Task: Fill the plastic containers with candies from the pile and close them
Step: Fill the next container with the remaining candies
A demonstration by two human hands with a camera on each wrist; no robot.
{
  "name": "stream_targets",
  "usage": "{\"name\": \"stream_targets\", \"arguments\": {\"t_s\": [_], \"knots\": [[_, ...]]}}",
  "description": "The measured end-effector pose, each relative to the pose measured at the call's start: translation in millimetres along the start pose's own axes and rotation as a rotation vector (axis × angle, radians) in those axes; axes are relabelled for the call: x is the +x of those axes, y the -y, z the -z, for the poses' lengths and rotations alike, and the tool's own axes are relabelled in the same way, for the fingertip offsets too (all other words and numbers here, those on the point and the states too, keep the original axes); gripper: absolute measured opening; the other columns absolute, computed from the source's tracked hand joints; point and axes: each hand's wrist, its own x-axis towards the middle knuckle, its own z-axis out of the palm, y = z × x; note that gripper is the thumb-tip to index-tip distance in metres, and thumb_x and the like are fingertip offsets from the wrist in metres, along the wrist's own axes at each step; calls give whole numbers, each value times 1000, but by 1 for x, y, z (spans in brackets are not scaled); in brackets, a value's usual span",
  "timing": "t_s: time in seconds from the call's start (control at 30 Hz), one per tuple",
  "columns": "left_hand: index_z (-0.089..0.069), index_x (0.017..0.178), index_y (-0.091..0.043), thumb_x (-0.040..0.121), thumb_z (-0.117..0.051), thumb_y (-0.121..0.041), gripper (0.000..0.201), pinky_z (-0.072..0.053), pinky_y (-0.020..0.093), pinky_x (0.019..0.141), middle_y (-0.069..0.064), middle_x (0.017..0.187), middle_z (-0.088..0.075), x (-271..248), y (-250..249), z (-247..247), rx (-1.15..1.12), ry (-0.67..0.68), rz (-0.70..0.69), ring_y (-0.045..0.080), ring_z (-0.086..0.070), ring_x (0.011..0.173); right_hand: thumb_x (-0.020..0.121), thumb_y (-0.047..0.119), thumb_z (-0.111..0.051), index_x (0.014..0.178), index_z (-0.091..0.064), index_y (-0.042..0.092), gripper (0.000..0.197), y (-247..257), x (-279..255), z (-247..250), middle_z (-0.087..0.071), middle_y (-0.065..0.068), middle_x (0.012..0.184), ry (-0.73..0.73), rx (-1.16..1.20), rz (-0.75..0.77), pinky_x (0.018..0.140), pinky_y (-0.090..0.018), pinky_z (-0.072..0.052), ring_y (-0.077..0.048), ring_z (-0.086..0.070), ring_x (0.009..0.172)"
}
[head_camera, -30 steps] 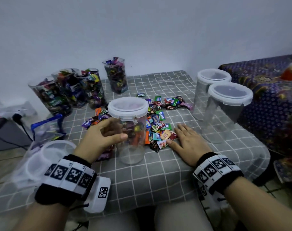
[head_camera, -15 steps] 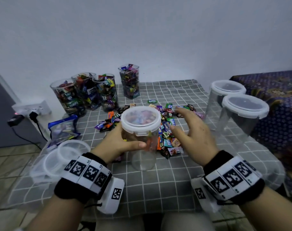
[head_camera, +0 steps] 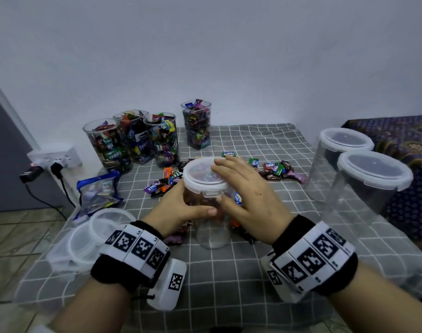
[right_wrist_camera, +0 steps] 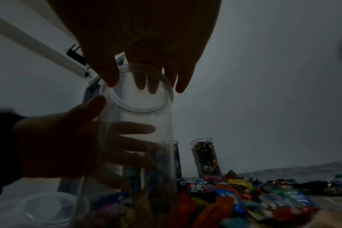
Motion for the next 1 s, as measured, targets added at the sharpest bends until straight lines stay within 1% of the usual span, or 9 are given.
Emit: {"name": "stream_targets", "arguments": {"t_s": [0.13, 0.23, 0.4, 0.47, 0.57, 0.67, 0.73, 0.83, 1.0], "knots": [[-39, 136, -5, 59, -79, -16, 88, -46, 29, 97, 10, 130, -58, 3, 3, 3, -27, 38, 15, 22, -55, 121, 86, 34, -48, 129, -53, 4, 53, -3, -2, -1, -53, -10, 135, -16, -12, 25, 112, -30, -22, -27, -38, 132], [-40, 136, -7, 58, -84, -24, 91, -44, 32, 100, 9, 130, -58, 1, 4, 5, -26, 44, 20, 22, -54, 122, 88, 34, -48, 129, -53, 3, 51, -4, -3, -3, -53, -11, 135, -32, -19, 55, 111, -33, -24, -27, -38, 132], [-40, 135, -4, 56, -84, -23, 93, -45, 23, 94, 9, 130, -58, -1, 4, 2, -40, 29, -1, 19, -54, 121, 90, 34, -48, 129, -52, 3, 50, -3, -4, -3, -53, -11, 134, -45, -25, 75, 111, -35, -25, -27, -38, 133], [-40, 136, -3, 55, -87, -30, 97, -45, 24, 96, 10, 130, -58, -2, 3, 2, -42, 25, -5, 20, -54, 122, 89, 34, -48, 129, -53, 3, 51, -3, -4, -2, -53, -11, 133, -47, -21, 78, 111, -34, -26, -27, -39, 132], [-40, 136, -4, 58, -82, -21, 90, -44, 26, 99, 9, 131, -57, -1, 3, 2, -25, 28, -7, 19, -53, 122, 89, 35, -49, 127, -54, 2, 50, -4, -4, 0, -55, -11, 132, -37, -19, 88, 111, -34, -26, -28, -41, 131], [-40, 136, -6, 56, -84, -25, 94, -44, 26, 100, 8, 131, -57, -2, 2, 2, -23, 38, -7, 18, -53, 123, 89, 38, -49, 124, -58, 2, 51, -4, -3, 2, -57, -11, 129, -38, -39, 97, 109, -32, -28, -29, -45, 128], [-38, 137, -7, 55, -88, -32, 100, -45, 31, 100, 8, 132, -57, -3, 1, 2, -51, 44, 12, 20, -53, 123, 92, 49, -42, 119, -62, 3, 57, -2, -2, 5, -61, -11, 126, -66, -38, 88, 108, -30, -29, -29, -50, 125], [-36, 138, -7, 56, -88, -30, 100, -47, 33, 98, 10, 132, -56, -6, 0, 2, -91, 55, 35, 23, -53, 122, 95, 53, -31, 114, -66, 4, 63, 2, 2, 4, -65, -11, 120, -100, -74, 99, 104, -27, -29, -30, -55, 120], [-35, 139, -7, 54, -89, -32, 103, -45, 34, 100, 10, 133, -55, -6, -2, 1, -94, 50, 62, 23, -52, 124, 94, 56, -29, 123, -61, 7, 65, 2, -1, 4, -60, -7, 128, -51, -85, 77, 107, -30, -31, -25, -49, 126]]}}
